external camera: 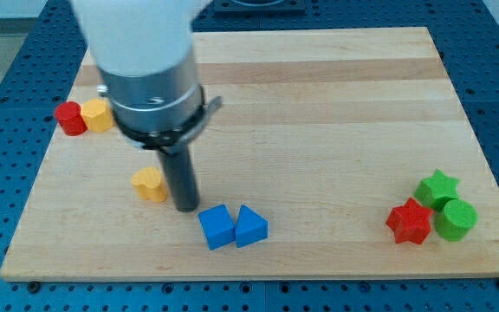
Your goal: Push the green circle into the red circle
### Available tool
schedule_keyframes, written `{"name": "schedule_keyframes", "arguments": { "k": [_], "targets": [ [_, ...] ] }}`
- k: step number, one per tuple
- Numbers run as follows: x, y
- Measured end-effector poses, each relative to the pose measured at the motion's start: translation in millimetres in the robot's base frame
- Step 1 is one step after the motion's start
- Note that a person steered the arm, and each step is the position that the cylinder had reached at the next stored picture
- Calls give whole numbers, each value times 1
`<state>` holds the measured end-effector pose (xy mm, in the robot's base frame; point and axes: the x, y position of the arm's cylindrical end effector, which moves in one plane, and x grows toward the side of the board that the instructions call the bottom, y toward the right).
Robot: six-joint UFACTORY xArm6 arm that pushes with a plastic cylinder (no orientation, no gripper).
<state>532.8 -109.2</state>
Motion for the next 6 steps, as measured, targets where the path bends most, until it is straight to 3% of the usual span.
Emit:
{"name": "schedule_keyframes", "arguments": {
  "k": [3, 4, 5, 6],
  "targets": [
    [-71, -97],
    [-73, -109],
    [-14, -81],
    [10, -113]
  ]
}}
